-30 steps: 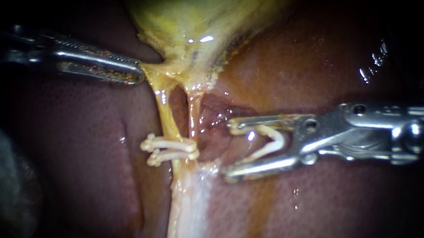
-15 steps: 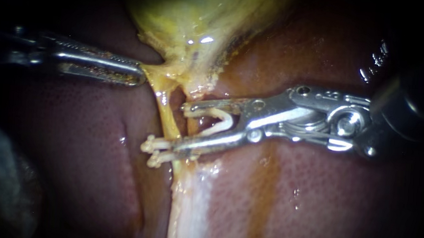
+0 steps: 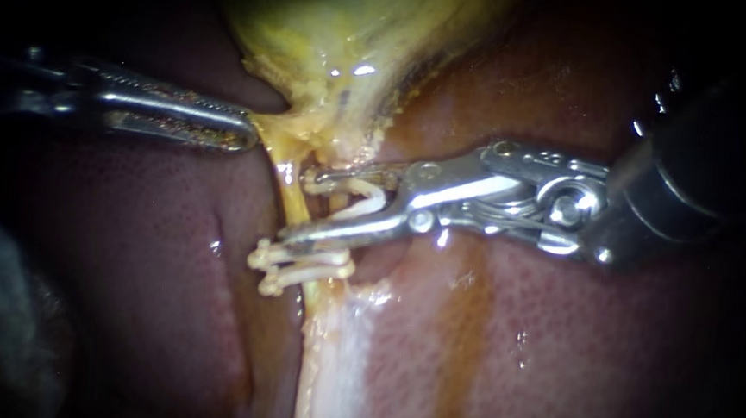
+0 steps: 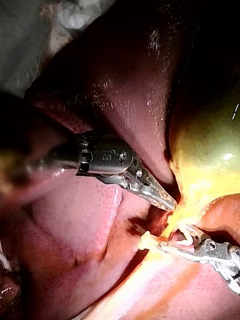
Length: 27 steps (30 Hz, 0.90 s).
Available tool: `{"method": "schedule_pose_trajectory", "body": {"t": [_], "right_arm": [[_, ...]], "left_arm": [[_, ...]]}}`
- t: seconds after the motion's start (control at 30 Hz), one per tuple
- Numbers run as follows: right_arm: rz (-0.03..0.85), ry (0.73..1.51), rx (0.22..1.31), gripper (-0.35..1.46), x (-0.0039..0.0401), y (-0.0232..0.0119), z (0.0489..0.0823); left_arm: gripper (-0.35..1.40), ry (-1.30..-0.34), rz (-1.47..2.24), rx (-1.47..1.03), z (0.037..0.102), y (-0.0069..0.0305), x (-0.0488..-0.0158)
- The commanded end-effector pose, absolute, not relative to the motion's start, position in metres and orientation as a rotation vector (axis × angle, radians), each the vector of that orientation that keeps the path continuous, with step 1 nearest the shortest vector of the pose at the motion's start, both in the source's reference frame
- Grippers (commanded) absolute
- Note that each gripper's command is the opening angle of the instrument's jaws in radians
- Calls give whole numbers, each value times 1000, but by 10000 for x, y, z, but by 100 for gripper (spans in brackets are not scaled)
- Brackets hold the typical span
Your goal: Clipping third clip left tube
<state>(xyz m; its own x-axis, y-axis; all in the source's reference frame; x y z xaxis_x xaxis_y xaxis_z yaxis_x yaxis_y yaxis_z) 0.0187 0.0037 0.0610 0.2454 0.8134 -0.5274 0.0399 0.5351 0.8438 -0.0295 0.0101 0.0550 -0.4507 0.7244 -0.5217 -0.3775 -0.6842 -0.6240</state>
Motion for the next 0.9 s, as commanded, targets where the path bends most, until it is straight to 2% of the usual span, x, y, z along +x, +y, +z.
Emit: {"method": "schedule_pose_trajectory", "body": {"t": [0.03, 0.4, 0.67, 0.9], "right_arm": [[638, 1237, 878, 48, 190, 38, 610], [684, 1304, 911, 48, 216, 39, 603], [707, 1363, 935, 48, 217, 48, 572], [714, 1369, 950, 45, 216, 57, 548]], "left_arm": [[-35, -561, 2151, -1054, 550, 101, -295], [-35, -558, 2151, -1053, 551, 100, -298], [-35, -559, 2151, -1054, 552, 101, -297], [-35, -559, 2152, -1054, 552, 101, -297]]}}
